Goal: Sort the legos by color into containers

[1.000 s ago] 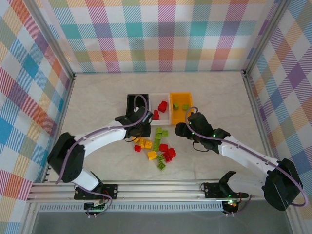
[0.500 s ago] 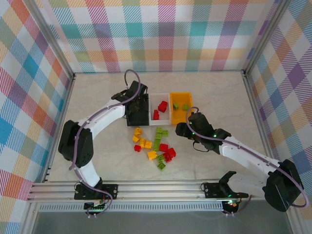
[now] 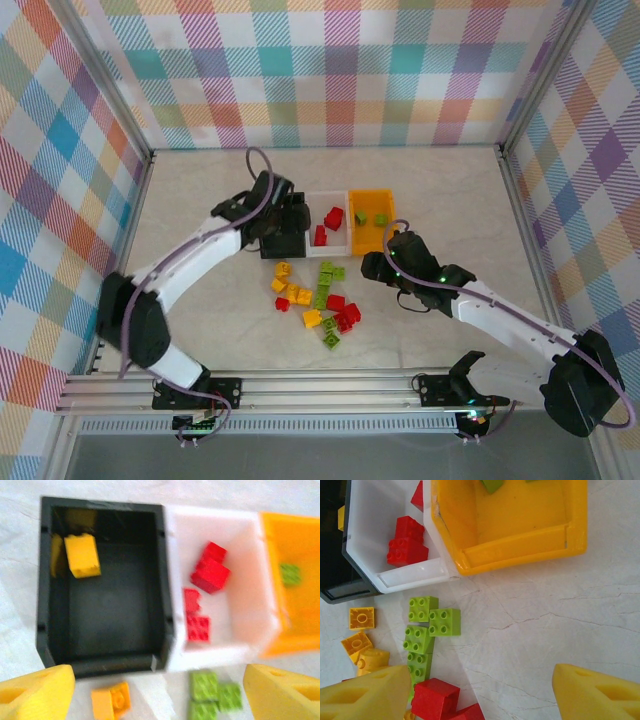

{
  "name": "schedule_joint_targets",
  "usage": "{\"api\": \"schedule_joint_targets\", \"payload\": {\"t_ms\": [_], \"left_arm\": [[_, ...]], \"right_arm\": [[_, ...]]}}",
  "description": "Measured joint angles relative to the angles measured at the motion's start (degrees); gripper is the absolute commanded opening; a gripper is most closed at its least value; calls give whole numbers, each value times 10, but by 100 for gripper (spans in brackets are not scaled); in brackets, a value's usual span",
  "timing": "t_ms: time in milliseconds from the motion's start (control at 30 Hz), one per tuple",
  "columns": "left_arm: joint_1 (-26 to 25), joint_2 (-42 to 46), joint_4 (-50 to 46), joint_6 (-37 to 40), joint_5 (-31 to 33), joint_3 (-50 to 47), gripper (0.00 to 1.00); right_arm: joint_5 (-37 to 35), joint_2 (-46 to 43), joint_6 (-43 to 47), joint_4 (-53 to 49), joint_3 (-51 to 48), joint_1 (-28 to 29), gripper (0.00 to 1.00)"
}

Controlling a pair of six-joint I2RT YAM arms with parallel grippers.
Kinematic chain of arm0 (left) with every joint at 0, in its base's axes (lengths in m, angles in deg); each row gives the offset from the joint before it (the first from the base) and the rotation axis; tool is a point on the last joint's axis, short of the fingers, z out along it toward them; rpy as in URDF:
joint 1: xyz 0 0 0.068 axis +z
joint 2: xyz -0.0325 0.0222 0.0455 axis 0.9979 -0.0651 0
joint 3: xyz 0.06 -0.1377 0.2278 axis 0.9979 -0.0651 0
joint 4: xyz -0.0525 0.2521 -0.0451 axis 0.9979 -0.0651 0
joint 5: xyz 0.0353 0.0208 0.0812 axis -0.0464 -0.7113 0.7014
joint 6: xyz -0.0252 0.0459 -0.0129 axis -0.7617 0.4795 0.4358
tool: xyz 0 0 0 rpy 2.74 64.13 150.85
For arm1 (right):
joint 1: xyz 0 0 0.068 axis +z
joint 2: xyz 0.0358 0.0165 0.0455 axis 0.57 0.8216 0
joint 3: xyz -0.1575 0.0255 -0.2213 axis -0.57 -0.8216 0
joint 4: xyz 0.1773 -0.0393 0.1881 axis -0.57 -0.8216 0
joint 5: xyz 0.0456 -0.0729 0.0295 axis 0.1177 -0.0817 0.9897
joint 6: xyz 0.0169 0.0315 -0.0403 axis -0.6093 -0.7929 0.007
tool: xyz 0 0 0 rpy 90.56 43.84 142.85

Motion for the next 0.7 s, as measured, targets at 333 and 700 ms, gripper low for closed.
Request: {"api": "schedule_joint_targets", "payload": {"t_ms": [333,700], "left_arm": [[-136,58,16,-31,-35,-176,83],[-183,-1,28,-33,-9,-188,63]], "right_arm": [[11,33,0,7,0,0,75],[10,28,0,7,-2,0,75]]}}
